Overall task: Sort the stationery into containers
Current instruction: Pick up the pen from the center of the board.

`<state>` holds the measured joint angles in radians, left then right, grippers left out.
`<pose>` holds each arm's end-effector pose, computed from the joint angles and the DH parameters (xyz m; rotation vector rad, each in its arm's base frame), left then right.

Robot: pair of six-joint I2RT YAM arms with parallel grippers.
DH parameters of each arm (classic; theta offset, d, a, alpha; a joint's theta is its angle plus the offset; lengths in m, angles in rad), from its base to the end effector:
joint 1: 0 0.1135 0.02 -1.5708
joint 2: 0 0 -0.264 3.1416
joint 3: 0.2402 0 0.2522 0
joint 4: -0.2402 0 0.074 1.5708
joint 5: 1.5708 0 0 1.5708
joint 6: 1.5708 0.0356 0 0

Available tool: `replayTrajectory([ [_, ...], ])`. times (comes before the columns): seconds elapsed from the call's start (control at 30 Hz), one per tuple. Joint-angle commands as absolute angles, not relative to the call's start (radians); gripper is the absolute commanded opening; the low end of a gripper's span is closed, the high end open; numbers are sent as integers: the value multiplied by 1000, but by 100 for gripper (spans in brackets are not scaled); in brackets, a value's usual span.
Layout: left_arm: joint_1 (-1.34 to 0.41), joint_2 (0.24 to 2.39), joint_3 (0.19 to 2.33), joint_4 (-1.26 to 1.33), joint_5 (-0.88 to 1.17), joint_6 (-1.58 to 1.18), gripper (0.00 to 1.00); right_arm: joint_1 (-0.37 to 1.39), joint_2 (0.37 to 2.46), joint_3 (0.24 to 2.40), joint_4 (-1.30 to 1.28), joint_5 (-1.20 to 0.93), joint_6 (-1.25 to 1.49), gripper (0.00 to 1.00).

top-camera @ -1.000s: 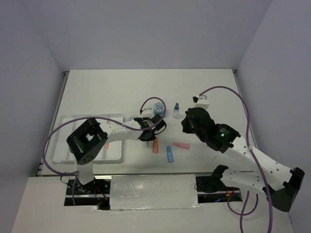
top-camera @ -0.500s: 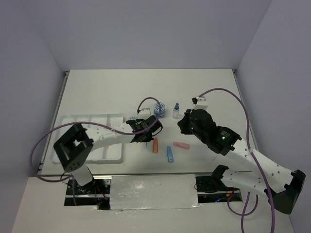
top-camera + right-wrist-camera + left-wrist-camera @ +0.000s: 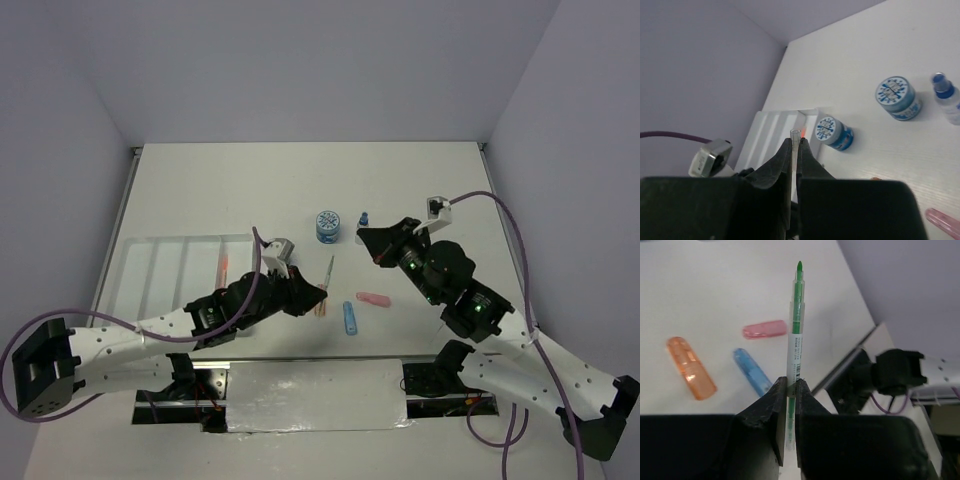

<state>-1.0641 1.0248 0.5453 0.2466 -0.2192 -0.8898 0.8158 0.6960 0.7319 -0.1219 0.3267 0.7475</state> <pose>0.1202 -0.2006 0.2542 0.0008 1.9654 -1.1623 0.1230 0.1141 0.3423 0.2007 1.7231 0.9080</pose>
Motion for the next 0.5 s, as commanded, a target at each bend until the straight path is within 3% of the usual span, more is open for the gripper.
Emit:
replayTrajectory([
  [0.0,-1092,980,502,575,-69,-870,0,844,696,657,124,276,759,0],
  [0.47,-1111,959,476,660,-15,-879,0,873,700,614,180,244,718,0],
])
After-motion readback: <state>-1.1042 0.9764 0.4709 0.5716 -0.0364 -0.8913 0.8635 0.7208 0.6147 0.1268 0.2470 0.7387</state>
